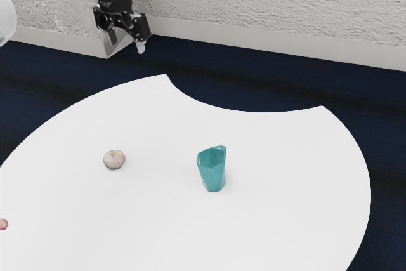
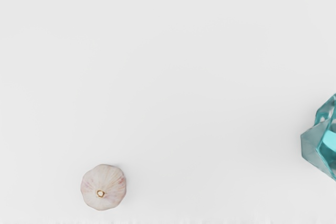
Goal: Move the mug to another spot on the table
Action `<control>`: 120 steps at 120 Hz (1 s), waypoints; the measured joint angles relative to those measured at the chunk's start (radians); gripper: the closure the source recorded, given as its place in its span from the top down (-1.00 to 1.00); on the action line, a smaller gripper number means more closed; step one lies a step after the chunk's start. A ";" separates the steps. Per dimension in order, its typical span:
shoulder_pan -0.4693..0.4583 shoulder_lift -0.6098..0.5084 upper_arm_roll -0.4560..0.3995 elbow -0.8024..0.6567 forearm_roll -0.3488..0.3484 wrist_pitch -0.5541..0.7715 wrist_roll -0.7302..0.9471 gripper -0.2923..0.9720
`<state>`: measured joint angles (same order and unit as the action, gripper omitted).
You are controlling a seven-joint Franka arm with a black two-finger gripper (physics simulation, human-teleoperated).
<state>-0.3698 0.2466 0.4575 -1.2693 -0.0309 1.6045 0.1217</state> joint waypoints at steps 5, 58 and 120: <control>-0.001 -0.001 -0.022 -0.014 0.004 -0.007 0.001 0.54; 0.000 0.244 -0.156 -0.126 -0.139 0.179 -0.048 0.54; -0.006 0.470 -0.234 -0.049 -0.176 0.295 -0.196 0.54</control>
<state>-0.3761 0.7164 0.2233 -1.3179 -0.2069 1.8992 -0.0746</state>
